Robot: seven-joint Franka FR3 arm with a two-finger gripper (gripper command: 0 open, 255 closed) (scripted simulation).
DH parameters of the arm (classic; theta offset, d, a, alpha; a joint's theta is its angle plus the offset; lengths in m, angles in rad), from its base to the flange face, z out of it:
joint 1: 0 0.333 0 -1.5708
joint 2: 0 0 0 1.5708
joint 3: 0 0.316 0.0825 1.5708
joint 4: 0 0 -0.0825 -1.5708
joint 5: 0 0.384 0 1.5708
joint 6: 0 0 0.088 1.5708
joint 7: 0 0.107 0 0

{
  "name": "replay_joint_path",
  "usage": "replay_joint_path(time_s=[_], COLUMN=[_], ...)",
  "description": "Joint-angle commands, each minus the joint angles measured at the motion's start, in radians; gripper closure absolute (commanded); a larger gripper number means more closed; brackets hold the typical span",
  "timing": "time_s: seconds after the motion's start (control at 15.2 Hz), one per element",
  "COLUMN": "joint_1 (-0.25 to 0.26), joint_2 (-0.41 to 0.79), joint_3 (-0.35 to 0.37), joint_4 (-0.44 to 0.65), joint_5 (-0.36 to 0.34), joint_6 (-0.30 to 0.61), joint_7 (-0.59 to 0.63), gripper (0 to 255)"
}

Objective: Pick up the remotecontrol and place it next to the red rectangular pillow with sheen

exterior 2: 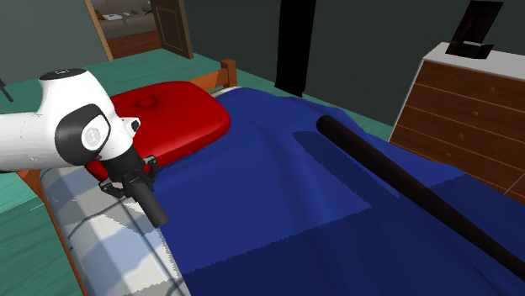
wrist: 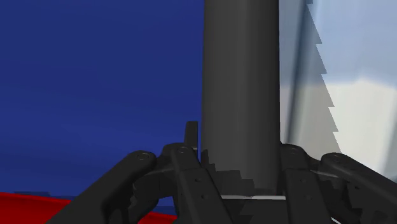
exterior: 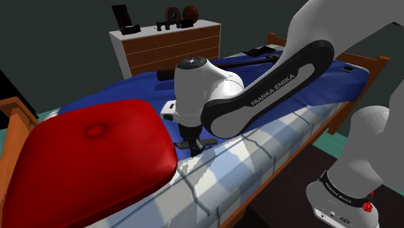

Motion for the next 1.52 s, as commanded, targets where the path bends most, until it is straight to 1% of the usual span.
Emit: replay_joint_path(time_s=[0.0,0.46,0.53,0.86,1.12,1.45], joint_1=[0.000,0.000,0.000,0.000,0.002,0.002], joint_2=[0.018,0.018,0.018,0.018,-0.069,-0.069], joint_3=[0.000,0.000,0.000,0.000,0.005,0.004], joint_4=[-0.002,-0.002,-0.004,-0.002,0.035,0.035], joint_5=[-0.005,-0.006,-0.006,-0.006,0.024,0.024], joint_6=[0.013,0.013,0.015,0.013,-0.108,-0.108], joint_7=[0.006,0.006,0.007,0.006,-0.014,-0.014], gripper=[255,255,0,0,0,0])
